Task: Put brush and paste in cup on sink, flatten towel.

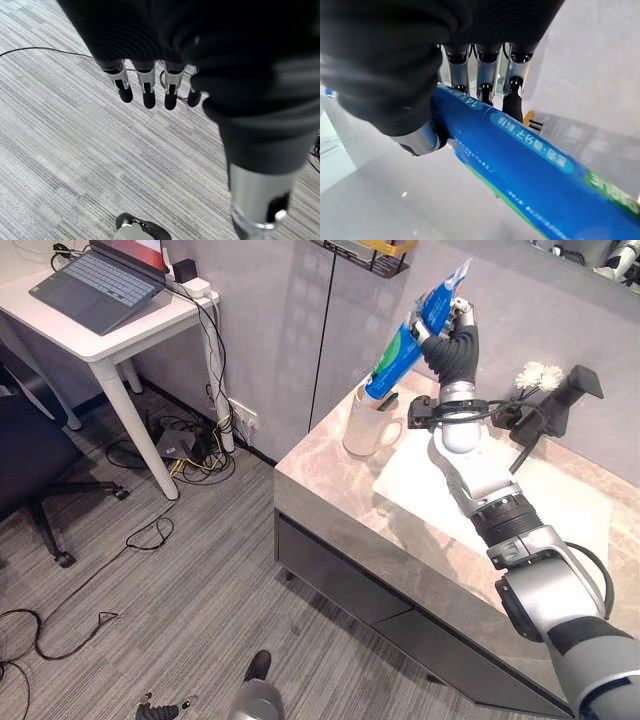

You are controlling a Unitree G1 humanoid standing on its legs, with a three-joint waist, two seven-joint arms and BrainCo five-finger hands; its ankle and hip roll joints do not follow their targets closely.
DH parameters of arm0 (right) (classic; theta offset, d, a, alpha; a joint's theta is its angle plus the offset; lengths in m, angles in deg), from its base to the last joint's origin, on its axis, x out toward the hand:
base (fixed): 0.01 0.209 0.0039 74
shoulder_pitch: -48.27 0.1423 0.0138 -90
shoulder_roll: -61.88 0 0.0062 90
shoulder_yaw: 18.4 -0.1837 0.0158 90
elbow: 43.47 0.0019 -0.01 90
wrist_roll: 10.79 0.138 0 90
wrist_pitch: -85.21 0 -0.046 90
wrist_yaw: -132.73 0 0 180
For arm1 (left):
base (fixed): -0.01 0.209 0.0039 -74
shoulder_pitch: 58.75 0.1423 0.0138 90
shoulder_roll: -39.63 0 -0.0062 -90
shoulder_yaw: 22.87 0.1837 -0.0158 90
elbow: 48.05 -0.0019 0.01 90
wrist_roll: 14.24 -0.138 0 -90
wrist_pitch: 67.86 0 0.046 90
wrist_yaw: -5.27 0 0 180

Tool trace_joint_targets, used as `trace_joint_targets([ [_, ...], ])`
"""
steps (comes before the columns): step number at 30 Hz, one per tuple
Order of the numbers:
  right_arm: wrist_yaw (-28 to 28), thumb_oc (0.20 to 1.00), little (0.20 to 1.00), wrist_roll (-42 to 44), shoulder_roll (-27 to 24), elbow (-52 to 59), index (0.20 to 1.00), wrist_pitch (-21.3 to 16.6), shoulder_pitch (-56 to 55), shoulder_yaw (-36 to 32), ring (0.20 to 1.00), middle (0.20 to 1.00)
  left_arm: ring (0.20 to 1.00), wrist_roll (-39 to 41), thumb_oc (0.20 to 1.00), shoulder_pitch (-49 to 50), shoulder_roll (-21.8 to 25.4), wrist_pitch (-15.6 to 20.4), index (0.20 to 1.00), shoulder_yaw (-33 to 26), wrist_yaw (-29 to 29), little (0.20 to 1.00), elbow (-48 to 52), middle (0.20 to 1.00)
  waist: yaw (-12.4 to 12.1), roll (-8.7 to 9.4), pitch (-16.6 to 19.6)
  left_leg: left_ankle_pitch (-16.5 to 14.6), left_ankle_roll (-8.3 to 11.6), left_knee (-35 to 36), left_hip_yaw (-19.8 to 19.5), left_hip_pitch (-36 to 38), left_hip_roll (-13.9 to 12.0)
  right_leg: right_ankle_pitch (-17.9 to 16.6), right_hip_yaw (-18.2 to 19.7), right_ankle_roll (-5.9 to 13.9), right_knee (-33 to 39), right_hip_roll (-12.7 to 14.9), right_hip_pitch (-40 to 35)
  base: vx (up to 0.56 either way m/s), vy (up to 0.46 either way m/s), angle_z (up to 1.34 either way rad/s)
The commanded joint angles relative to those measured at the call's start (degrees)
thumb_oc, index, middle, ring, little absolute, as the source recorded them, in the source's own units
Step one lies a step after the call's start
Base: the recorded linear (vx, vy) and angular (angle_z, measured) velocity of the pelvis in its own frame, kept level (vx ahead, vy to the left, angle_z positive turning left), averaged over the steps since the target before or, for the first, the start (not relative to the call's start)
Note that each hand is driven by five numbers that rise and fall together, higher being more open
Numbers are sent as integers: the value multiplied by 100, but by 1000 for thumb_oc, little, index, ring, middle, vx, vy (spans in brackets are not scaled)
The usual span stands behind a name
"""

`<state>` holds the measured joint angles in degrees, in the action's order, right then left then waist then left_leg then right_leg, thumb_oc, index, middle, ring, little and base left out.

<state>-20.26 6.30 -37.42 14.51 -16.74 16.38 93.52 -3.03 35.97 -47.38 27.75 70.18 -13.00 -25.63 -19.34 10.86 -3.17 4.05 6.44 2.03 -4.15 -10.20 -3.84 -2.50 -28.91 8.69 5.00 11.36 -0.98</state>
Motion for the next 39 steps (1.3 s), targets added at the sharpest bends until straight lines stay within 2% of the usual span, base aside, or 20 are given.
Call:
trace_joint_targets([
  [1,25,200,200,-242,-280,-54,200,-152,560,128,200,200,1000,3,1000,-83,49,66,1000,205,-11,1000,-436,1000,-12,65,87,50,-182,297,-223,-31,-66,-535,17,414,0,464,-209,0,0,0],
  [15,194,200,200,-1151,-356,-71,200,27,449,272,200,200,1000,-69,1000,-109,66,116,1000,197,-35,1000,-454,1000,-108,153,8,64,-187,297,-292,-121,-27,-549,-10,425,0,457,-149,1,1,2],
  [25,254,200,200,-1382,-267,-155,200,72,451,336,200,200,1000,-99,1000,-159,117,135,1000,230,-79,1000,-418,1000,-177,278,-90,76,-194,297,-320,-184,-23,-566,-10,424,0,437,-98,1,1,2],
  [35,329,200,200,-1541,-173,-299,200,123,477,394,200,200,1000,-65,1000,-164,102,153,1000,235,-126,1000,-447,1000,-170,326,-113,63,-201,297,-308,-182,-27,-574,14,419,0,423,-60,0,0,0],
  [36,329,304,304,-1539,-166,-309,304,119,487,401,304,304,1000,-61,1000,-170,102,153,1000,236,-127,1000,-453,1000,-166,331,-118,64,-201,297,-306,-185,-29,-574,15,419,0,422,-56,0,0,0],
  [37,330,501,501,-1544,-160,-314,501,126,493,406,501,501,1000,-59,1000,-168,102,155,1000,234,-131,1000,-460,1000,-165,337,-123,66,-201,297,-308,-188,-32,-576,20,419,0,421,-47,0,0,0],
  [38,333,592,592,-1554,-154,-320,592,132,502,409,592,592,1000,-55,1000,-174,100,155,1000,235,-133,1000,-465,1000,-171,339,-129,69,-200,297,-309,-197,-33,-577,18,421,0,420,-39,0,0,0],
  [39,324,856,856,-1558,-155,-311,856,135,506,416,856,856,1000,-54,1000,-178,102,156,1000,236,-137,1000,-467,1000,-167,342,-133,72,-200,297,-308,-203,-34,-572,20,421,0,419,-38,0,0,0],
])
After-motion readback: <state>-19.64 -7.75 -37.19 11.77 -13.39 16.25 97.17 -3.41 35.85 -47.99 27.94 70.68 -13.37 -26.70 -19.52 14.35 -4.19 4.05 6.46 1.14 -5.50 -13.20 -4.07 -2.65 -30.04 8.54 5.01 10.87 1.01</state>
